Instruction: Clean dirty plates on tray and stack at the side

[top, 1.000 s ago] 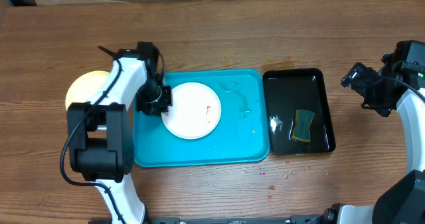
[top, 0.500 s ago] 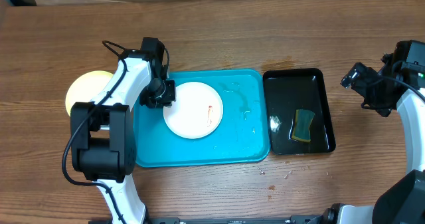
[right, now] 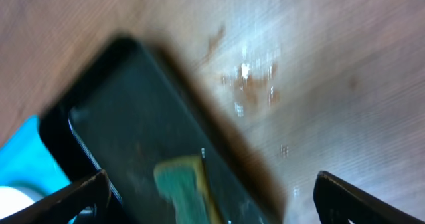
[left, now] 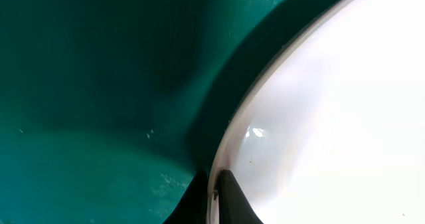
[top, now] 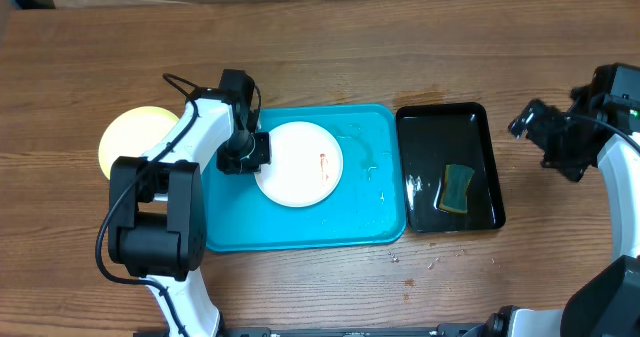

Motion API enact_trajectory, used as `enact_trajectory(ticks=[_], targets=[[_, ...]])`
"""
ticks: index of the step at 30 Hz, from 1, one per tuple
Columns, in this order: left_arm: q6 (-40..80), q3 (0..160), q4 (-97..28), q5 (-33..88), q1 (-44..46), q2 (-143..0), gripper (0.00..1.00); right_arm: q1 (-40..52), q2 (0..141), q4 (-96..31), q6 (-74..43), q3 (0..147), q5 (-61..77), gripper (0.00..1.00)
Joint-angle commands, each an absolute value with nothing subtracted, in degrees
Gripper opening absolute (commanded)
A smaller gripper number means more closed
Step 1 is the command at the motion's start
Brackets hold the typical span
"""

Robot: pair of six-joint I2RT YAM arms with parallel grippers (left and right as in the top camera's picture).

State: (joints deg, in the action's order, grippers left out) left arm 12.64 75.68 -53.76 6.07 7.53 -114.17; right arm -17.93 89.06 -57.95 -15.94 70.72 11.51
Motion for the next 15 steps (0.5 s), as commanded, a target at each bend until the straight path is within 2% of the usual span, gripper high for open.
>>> enact_trajectory(ticks=[1,2,6,9,11,15], targets=[[15.25,71.4,-55.07,7.79,8.08,-116.51,0.05,-16.99,88.51,-61.04,-11.29,71.99,14.81,0.91],[15.25,71.18,-55.22,9.06,8.08,-116.51,0.06,-16.19,88.51,-62.06,-10.59,71.99,14.61,0.9],[15.11,70.65,-55.0,11.33,8.08,-116.51,0.3,-8.08,88.51,-69.69,-10.0,71.99,9.91,0.83],[14.76,70.65,-54.11,9.89,8.01,-116.51,0.28,-3.29,88.53,-70.87,-10.57,71.96,9.67,0.8],[14.79,70.65,-53.25,8.47,8.01,-116.51,0.24,-0.01,88.68,-71.37,-12.03,71.83,7.97,0.8],[14.79,70.65,-50.72,8.36,7.94,-116.51,0.25,6.7,88.73,-70.22,-20.27,68.16,-1.23,0.81]])
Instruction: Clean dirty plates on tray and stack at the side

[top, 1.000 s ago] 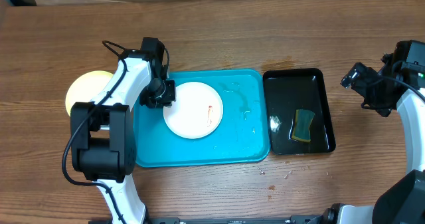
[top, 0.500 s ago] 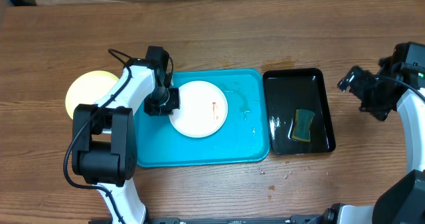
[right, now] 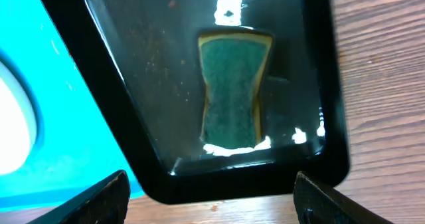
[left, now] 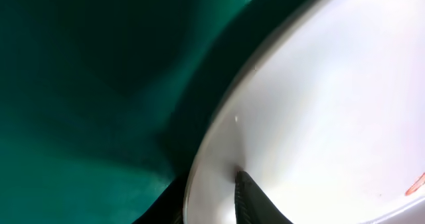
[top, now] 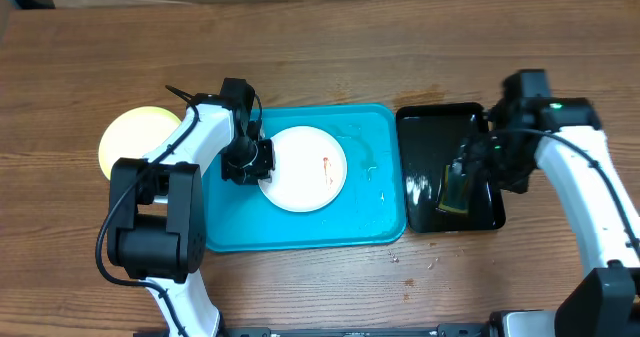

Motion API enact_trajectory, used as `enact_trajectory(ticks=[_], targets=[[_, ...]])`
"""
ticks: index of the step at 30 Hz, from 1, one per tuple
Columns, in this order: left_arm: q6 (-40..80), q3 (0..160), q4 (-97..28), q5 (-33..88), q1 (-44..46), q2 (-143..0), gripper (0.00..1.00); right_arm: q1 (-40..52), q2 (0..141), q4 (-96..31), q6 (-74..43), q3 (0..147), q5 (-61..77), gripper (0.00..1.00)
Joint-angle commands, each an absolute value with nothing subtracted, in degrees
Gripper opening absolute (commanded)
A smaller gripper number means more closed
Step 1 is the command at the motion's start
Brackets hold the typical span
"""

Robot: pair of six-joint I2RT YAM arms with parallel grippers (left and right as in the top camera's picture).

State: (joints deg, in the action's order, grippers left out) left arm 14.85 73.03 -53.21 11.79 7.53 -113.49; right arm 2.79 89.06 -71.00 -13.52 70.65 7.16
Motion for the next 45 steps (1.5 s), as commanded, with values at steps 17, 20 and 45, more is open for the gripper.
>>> enact_trajectory(ticks=[17,20,45], targets=[[14.11,70.59,-50.35,8.34,7.92,-116.51,0.24,12.25,88.73,-44.77,-22.98,47.16,-3.92,0.04],[14.11,70.59,-50.74,8.34,7.92,-116.51,0.25,12.14,88.71,-49.41,-22.98,50.83,-3.6,0.27],[11.55,70.59,-46.28,7.57,7.9,-116.51,0.38,12.16,88.92,-29.06,-22.74,42.19,-6.48,0.04]])
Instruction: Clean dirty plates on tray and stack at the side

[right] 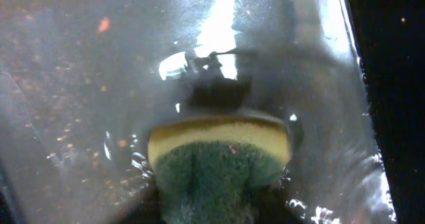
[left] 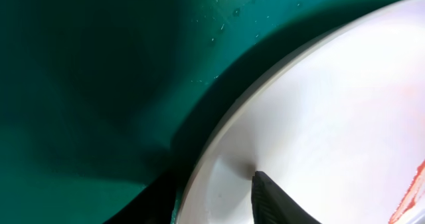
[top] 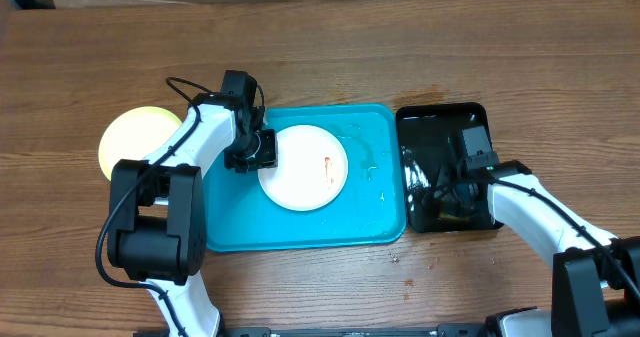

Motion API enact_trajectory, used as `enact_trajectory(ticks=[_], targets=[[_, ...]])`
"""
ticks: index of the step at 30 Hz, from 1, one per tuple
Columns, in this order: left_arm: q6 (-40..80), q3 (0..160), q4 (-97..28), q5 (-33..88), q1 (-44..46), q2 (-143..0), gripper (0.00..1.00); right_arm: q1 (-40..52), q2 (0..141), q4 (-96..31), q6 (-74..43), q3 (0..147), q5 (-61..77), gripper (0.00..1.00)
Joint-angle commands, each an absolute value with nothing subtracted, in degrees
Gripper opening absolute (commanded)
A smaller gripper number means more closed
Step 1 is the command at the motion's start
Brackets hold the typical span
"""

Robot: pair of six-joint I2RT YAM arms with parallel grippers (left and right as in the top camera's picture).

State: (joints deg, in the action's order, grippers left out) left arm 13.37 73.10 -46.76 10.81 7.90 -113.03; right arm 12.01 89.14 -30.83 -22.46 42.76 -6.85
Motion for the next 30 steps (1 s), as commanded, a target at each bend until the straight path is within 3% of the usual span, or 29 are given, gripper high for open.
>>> enact_trajectory(ticks=[1,2,5,10,19,20,21,24,30], targets=[[11.55,70.59,-46.28,6.92,7.9,-116.51,0.38,12.14,88.82,-28.67,-22.74,42.59,-5.45,0.04],[11.55,70.59,-46.26,6.35,7.9,-116.51,0.37,12.14,88.82,-28.36,-22.72,43.57,-3.46,0.04],[11.55,70.59,-46.19,5.52,7.9,-116.51,0.39,12.14,88.82,-28.91,-22.55,46.85,-0.08,0.78],[11.6,70.59,-46.19,5.54,7.92,-116.51,0.41,12.14,88.82,-32.38,-22.55,49.63,-0.47,0.81],[11.81,70.48,-46.0,5.56,7.97,-116.51,0.37,12.16,88.88,-37.95,-22.57,44.71,-1.63,0.75],[11.81,70.48,-46.02,5.56,7.97,-116.51,0.37,12.16,88.88,-37.58,-22.57,44.18,-1.85,0.71],[11.81,70.48,-46.02,5.56,7.97,-116.51,0.36,12.16,88.88,-37.36,-22.55,43.92,-2.04,0.58],[11.79,70.48,-46.04,5.56,7.97,-116.51,0.31,12.16,88.88,-36.71,-22.55,44.21,-1.93,0.04],[11.79,70.48,-46.04,5.56,7.97,-116.51,0.27,12.16,87.39,-46.09,-19.22,54.08,-1.85,0.04]])
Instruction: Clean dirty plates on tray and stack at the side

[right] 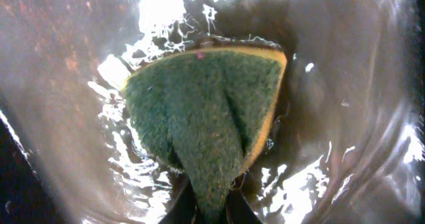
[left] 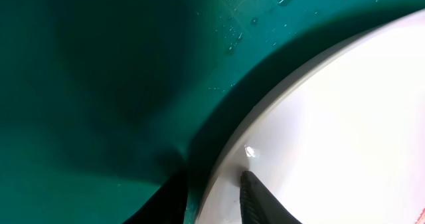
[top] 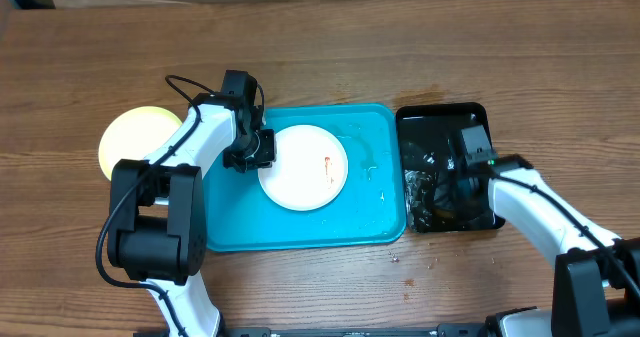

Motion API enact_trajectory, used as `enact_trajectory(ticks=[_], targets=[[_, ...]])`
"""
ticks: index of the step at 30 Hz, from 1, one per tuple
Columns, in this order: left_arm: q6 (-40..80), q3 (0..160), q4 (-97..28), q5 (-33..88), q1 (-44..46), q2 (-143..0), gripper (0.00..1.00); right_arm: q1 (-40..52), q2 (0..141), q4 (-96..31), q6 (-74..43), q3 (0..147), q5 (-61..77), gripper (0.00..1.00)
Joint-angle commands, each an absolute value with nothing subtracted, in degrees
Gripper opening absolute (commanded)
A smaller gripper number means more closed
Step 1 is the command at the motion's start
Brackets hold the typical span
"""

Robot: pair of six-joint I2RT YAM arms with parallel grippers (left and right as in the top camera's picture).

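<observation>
A white plate [top: 305,167] with a small red stain [top: 326,165] lies on the teal tray [top: 370,217]. My left gripper [top: 258,155] is shut on the plate's left rim. In the left wrist view the gripper [left: 212,181] has one finger under the plate [left: 332,117] and one on top. My right gripper [top: 447,190] is down in the black water tray [top: 440,117]. In the right wrist view the gripper [right: 211,211] is shut on the green and yellow sponge [right: 206,111], which is pinched and bent. The overhead view hides the sponge.
A yellow plate [top: 125,137] rests on the wooden table [top: 320,47] left of the teal tray. Water ripples in the black tray [right: 345,151] around the sponge. Droplets lie on the teal tray [left: 99,84] and on the table near the front.
The sponge lay flat under my right gripper then; now the fingers are shut on it, it is folded, and the water is stirred. The left gripper holds the plate rim as before.
My right gripper was open off to the far right of the black tray. Then it hung open above the sponge, then sat low over it, and now it is shut on the sponge. The left gripper stayed on the white plate's left rim throughout.
</observation>
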State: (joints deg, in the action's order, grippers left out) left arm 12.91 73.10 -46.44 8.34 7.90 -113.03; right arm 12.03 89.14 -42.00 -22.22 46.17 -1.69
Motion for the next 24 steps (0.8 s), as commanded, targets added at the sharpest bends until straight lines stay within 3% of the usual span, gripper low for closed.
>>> enact_trajectory(ticks=[1,8,11,20,24], targets=[[11.79,70.48,-46.02,5.56,7.97,-116.51,0.26,12.16,87.31,-47.62,-17.91,55.51,-1.83,0.04],[11.79,70.48,-45.6,5.54,7.97,-116.51,0.21,12.14,87.22,-56.47,-14.55,60.14,-6.98,0.04],[11.81,70.48,-45.76,5.56,7.97,-116.51,0.04,12.14,87.24,-56.05,-14.55,59.61,-9.74,0.04],[18.37,70.48,-47.94,5.56,7.97,-116.51,0.05,12.14,87.24,-55.24,-14.55,59.61,-9.85,0.04],[17.1,70.48,-48.34,5.54,7.97,-116.51,0.16,12.14,87.24,-54.94,-14.52,59.61,-9.85,0.04]])
